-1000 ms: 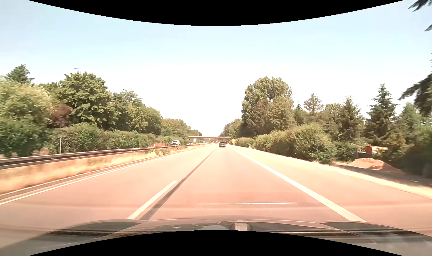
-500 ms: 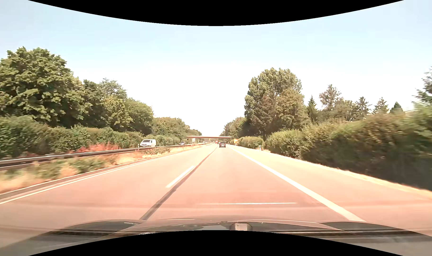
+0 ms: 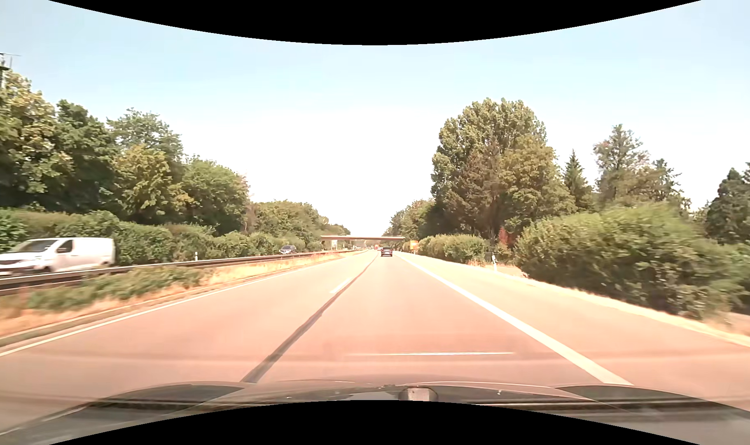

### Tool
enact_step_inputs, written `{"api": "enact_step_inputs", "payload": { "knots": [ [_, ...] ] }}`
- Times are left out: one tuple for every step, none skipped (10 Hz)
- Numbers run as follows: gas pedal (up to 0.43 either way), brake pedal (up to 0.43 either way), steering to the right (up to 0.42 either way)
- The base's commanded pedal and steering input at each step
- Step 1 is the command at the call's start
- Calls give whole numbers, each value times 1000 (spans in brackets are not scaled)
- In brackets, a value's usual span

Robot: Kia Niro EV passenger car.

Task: Follow the waypoints while adhering to traffic rules and regulations

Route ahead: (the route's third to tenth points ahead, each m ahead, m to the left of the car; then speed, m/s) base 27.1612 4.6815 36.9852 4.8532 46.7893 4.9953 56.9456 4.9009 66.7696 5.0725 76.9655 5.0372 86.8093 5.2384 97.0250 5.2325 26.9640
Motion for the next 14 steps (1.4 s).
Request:
{"api": "enact_step_inputs", "payload": {
  "knots": [
    [197, 0, -1],
    [197, 0, -1],
    [197, 0, -1],
    [197, 0, -1],
    [197, 0, -1],
    [197, 0, -1],
    [197, 0, -1],
    [197, 0, -1],
    [197, 0, -1],
    [197, 0, -1],
    [197, 0, 0],
    [197, 0, -1],
    [197, 0, -1],
    [197, 0, 0]
  ]
}}
